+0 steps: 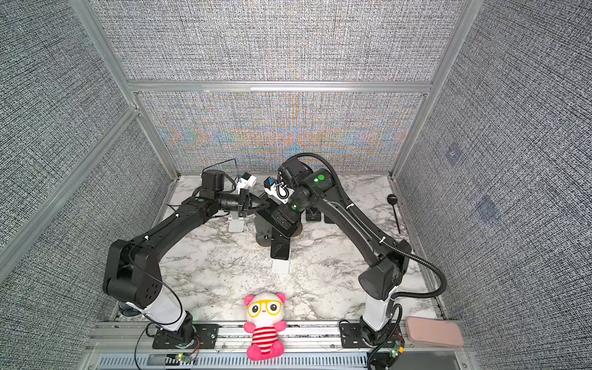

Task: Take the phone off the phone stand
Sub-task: 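Grasp the raised black phone with the right gripper while opening the left gripper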

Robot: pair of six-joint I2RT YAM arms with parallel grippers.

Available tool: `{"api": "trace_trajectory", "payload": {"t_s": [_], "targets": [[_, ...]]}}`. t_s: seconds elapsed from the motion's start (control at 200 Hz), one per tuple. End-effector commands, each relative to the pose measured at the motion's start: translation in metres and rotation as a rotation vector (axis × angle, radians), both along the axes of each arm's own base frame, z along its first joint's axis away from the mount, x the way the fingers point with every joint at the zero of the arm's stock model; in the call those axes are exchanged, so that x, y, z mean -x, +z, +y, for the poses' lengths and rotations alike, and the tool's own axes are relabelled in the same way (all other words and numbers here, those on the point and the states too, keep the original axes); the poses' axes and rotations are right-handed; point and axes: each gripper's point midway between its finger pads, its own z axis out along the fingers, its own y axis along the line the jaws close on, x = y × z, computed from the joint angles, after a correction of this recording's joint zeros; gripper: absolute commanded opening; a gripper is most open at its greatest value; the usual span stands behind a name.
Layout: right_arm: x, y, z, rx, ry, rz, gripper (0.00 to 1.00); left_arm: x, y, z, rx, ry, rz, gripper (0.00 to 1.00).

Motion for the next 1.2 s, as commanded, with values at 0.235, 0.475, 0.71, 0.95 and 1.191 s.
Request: {"api": "trace_trajectory", "payload": {"t_s": [0.235,0.475,0.71,0.95,1.191], "targets": [[0.008,-0.011,0.021,-0.016,0.031,0.041,0.96,-0.001,0.009,0.0,0.03,-0.013,-0.035,0.0],[0.004,-0.016,0.025,-0.009,0.015,0.028,0.88,-0.002,0.009,0.001,0.035,-0.006,-0.032,0.0],[-0.006,-0.014,0.028,-0.02,-0.016,-0.005,0.7,-0.002,0.009,0.001,0.037,-0.005,-0.03,0.0],[-0.008,-0.014,0.027,-0.02,-0.033,-0.018,0.52,-0.003,0.008,0.001,0.039,-0.005,-0.028,0.0],[-0.011,-0.015,0.027,-0.022,-0.048,-0.023,0.48,-0.011,0.009,0.003,0.075,0.017,-0.016,0.12]]}}
